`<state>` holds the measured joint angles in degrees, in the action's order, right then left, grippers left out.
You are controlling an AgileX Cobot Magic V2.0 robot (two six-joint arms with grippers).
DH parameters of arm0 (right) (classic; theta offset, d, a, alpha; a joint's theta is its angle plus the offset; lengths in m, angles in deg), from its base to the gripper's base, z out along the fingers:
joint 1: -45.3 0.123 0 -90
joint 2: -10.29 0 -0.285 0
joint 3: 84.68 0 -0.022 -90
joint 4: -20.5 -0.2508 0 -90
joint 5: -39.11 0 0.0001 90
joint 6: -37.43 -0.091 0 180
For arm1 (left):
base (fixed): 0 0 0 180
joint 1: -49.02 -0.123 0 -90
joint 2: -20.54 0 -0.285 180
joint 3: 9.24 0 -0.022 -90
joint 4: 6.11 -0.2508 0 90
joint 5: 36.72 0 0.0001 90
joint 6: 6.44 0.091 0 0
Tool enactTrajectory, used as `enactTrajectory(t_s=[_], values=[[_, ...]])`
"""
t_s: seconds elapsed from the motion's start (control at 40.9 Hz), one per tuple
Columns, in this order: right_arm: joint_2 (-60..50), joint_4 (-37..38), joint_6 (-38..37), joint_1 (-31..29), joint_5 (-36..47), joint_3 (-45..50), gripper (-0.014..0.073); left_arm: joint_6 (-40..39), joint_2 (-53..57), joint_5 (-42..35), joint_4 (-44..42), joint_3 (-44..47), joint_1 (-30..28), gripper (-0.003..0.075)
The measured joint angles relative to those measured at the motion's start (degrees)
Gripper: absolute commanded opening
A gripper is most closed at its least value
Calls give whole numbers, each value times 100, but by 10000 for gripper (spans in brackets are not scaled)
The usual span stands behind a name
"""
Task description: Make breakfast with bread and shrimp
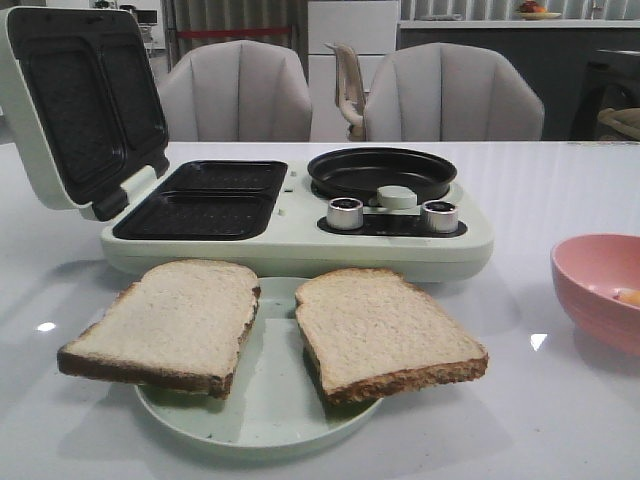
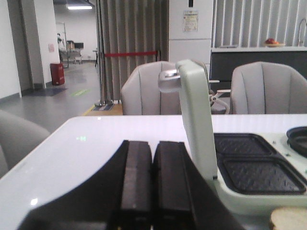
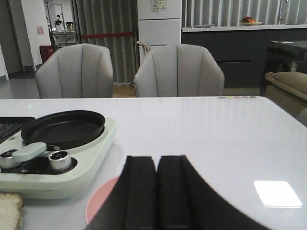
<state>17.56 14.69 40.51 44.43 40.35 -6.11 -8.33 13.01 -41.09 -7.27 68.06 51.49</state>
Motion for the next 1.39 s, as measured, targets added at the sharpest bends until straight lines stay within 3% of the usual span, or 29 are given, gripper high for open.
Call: enactTrajectory(t_s=[0.098,0.196,0.392,0.661,0.857,1.199,1.297,1.395], values=[[0,0,0,0,-124,-316,44,0,0,-350,38,-40,0,100],[0,0,0,0,-443,-850,44,0,0,-207,51,-346,0,100],[155,11,0,0,-1357,-2067,44,0,-174,741,63,-1758,0,100],[1608,11,0,0,-2753,-3139,44,0,-1288,2430,71,-3354,0,100],[2657,11,0,0,-3236,-3163,44,0,-2028,2941,71,-3361,0,100],[4088,11,0,0,-3408,-3163,50,0,-2870,3043,71,-2897,0,100],[4330,11,0,0,-3408,-3163,134,0,-3015,3061,75,-2884,0,116],[4437,21,0,0,-3408,-3163,349,0,-3156,3061,64,-2884,0,237]])
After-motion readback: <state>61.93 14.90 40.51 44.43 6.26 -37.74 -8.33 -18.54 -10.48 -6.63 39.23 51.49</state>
